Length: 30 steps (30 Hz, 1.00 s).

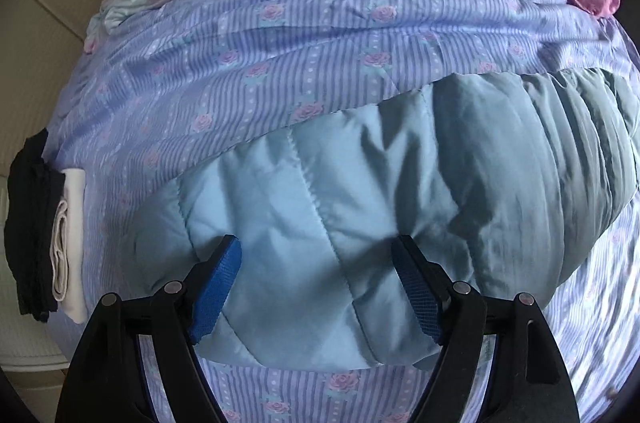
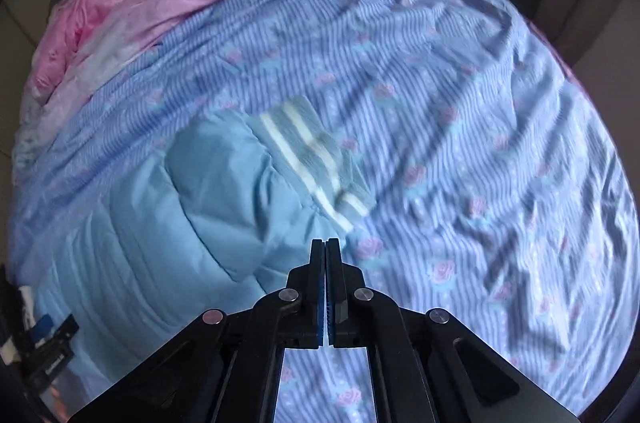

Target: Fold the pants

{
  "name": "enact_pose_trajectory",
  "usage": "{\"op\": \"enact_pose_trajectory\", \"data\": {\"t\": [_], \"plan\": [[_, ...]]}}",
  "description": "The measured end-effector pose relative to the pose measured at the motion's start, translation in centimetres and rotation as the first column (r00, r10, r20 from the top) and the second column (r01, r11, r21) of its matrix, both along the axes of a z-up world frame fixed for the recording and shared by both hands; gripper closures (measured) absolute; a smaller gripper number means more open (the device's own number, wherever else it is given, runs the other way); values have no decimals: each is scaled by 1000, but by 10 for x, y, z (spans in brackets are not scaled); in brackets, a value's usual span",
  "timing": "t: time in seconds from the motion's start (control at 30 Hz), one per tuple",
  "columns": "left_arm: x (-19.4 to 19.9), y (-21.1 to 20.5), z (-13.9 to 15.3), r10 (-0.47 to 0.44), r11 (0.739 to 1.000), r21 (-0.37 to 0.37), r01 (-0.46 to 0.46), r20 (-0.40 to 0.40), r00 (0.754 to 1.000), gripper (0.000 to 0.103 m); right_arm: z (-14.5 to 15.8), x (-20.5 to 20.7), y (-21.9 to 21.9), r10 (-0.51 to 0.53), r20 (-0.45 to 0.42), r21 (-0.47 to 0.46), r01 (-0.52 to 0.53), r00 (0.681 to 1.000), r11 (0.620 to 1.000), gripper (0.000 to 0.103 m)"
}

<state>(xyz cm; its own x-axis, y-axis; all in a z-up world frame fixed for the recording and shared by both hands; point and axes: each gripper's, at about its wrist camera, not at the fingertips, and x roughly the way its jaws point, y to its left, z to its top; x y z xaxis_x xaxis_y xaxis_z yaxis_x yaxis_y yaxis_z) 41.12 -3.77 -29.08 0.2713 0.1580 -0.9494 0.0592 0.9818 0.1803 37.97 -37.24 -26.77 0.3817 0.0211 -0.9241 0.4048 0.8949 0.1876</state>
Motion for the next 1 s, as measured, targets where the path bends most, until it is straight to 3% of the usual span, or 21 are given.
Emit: {"op": "enact_pose_trajectory", "data": {"t": [0.07,0.13,0.17,0.23,0.43,0.47,0.53,0.6,0.77,0.97,1.0], "plan": [[-2,-3,4,-14,1000,-20,14,12,1000,25,2,-3,-2,-19,45,59,17,999,998,97],[-2,-5,6,-14,999,-41,15,19,1000,24,4,1,-3,-23,84,112,14,996,994,60],[-2,-5,6,-3,999,-53,4,19,1000,23,4,3,-1,-24,92,113,13,995,994,55],[-2,-5,7,10,997,-71,-9,18,1000,23,0,15,0,-29,82,96,21,996,995,55],[-3,-14,11,-9,995,-94,12,30,1000,23,-24,42,-9,-41,28,167,36,999,985,57],[-3,-14,10,-7,995,-95,10,29,1000,23,-29,45,-8,-31,16,180,28,999,983,60],[-3,-14,9,1,995,-98,1,22,1000,23,-35,47,-9,-30,0,188,29,1000,982,79],[-3,-13,8,9,994,-105,-7,17,1000,23,-31,43,-9,-18,12,178,15,1000,984,86],[-3,-15,7,2,995,-96,0,16,1000,23,-10,13,-10,-43,53,152,35,998,988,87],[-5,-17,3,-14,997,-77,14,6,1000,22,-30,16,-14,-42,-45,117,47,998,992,84],[-6,-16,4,-14,997,-80,14,5,1000,22,-30,16,-15,-61,-57,129,68,997,989,78]]}}
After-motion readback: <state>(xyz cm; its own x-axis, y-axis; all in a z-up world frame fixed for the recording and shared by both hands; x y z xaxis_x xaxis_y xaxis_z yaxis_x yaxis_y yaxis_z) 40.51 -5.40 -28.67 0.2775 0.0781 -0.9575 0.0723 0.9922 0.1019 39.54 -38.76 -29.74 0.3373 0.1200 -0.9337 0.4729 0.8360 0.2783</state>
